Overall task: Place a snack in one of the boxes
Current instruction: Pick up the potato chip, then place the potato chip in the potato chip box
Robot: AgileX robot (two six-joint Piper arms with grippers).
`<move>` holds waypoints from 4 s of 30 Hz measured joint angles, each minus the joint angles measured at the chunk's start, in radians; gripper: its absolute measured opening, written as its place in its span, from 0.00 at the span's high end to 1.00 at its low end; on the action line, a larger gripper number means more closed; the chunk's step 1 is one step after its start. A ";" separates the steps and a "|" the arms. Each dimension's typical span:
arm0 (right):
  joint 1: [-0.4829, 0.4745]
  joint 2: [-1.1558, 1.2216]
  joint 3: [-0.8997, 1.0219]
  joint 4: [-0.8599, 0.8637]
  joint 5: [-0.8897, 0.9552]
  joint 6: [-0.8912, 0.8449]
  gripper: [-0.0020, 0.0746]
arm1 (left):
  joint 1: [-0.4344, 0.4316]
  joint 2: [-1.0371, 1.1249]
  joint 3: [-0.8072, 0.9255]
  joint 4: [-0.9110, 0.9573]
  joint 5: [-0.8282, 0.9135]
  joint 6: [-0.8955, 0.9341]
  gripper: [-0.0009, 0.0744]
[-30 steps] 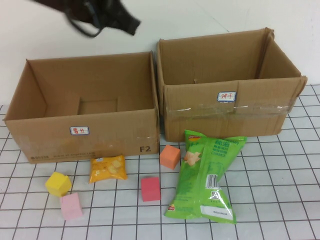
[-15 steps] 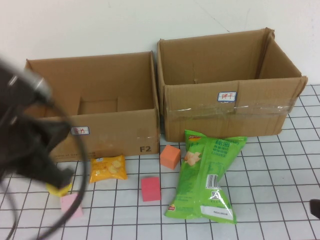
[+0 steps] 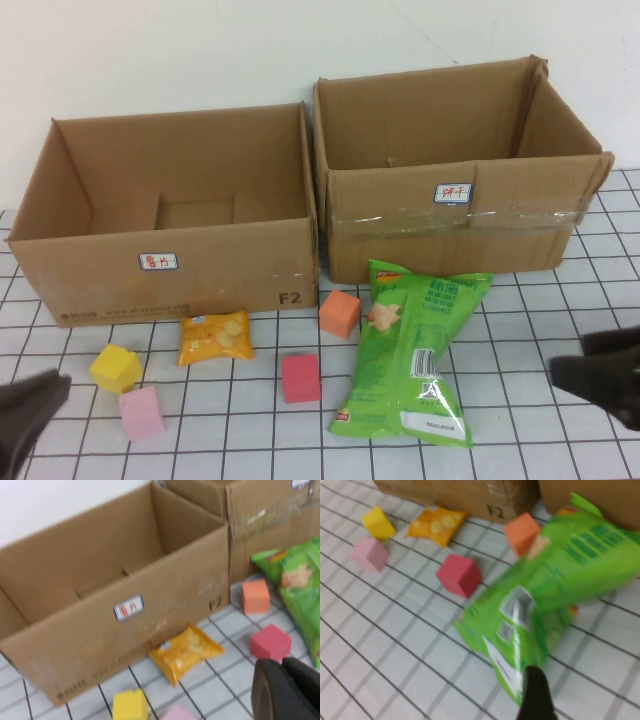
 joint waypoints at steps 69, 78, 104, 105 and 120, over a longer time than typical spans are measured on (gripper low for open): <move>0.279 0.723 -0.254 0.418 -0.040 -0.383 0.63 | 0.000 -0.014 0.106 0.000 -0.078 -0.005 0.99; 0.279 0.715 -0.254 0.418 0.078 -0.349 0.95 | 0.000 -0.014 0.106 0.000 -0.083 -0.007 0.99; 0.295 0.249 -0.433 0.243 0.222 -0.221 0.97 | 0.000 -0.014 0.106 0.000 -0.087 -0.018 0.99; 0.302 0.253 -0.460 0.241 0.212 -0.216 0.97 | 0.000 -0.014 0.106 0.000 -0.087 -0.018 0.99; 0.419 0.585 -0.983 0.234 0.096 -0.184 0.97 | 0.000 -0.014 0.106 0.000 -0.069 -0.018 0.99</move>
